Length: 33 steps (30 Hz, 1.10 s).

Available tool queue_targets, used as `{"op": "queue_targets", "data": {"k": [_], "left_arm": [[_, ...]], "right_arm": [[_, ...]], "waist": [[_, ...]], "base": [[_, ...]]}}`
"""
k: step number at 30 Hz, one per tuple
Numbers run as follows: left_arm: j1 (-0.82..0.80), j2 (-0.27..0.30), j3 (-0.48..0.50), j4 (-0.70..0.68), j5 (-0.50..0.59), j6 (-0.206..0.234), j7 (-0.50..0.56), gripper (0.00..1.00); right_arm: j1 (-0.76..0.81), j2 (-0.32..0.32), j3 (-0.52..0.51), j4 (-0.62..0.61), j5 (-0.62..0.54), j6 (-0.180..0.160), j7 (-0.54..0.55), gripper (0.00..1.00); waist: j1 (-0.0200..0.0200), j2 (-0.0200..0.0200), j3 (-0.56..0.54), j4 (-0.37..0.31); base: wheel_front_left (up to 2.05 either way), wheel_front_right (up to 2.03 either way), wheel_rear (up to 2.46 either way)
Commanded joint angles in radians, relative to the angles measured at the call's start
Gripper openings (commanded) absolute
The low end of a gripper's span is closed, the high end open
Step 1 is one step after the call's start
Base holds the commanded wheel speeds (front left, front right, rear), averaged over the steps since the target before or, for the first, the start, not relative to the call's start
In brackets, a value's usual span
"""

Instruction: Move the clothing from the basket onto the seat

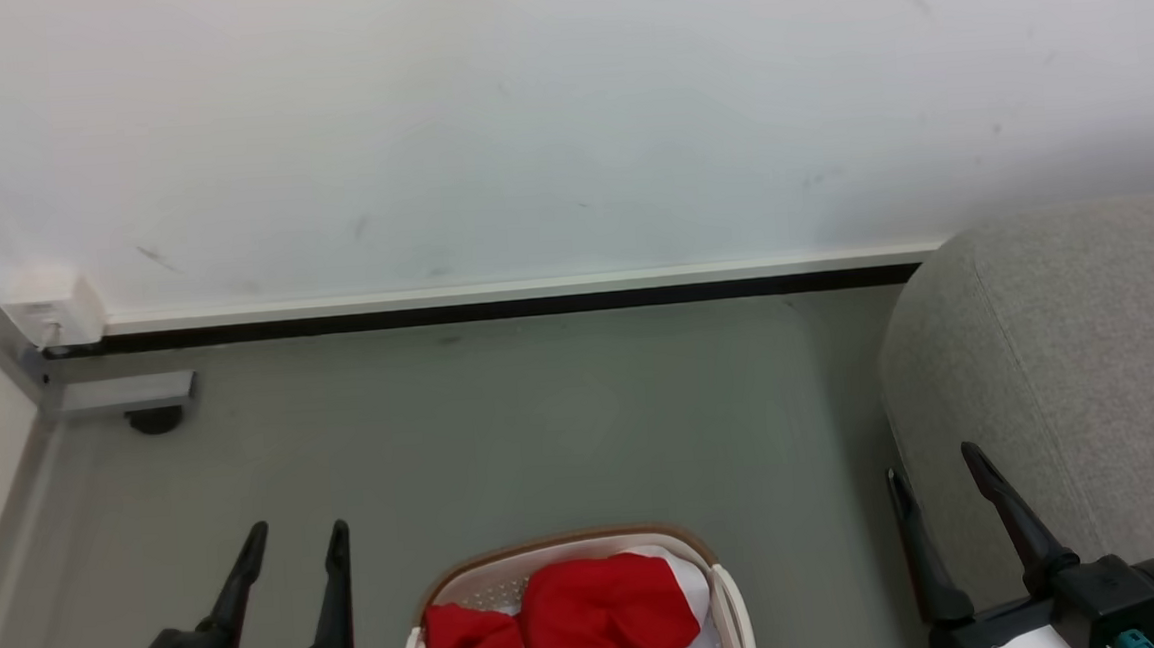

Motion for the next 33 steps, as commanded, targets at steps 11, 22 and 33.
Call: {"op": "queue_targets", "data": {"k": [11, 22, 33], "left_arm": [[-0.063, 0.049, -0.029, 0.029, -0.001, -0.007, 0.0, 1.0], [-0.187, 0.203, -0.191, 0.199, -0.028, -0.006, -0.001, 1.0], [-0.378, 0.331, -0.494, 0.542, -0.111, -0.007, 0.017, 1.0]], "right_arm": [[-0.037, -0.005, -0.004, -0.032, 0.03, -0.002, 0.001, 1.0], [-0.085, -0.004, -0.006, -0.089, 0.086, -0.002, 0.001, 1.0], [-0.133, -0.004, 0.015, -0.129, 0.138, -0.002, 0.001, 1.0]], "waist": [[0.0, 0.0, 0.137, -0.095], [0.0, 0.0, 0.306, -0.179], [0.0, 0.0, 0.427, -0.248]], "base": [[0.0, 0.0, 0.0], [0.0, 0.0, 0.0], [0.0, 0.0, 0.0]]}}
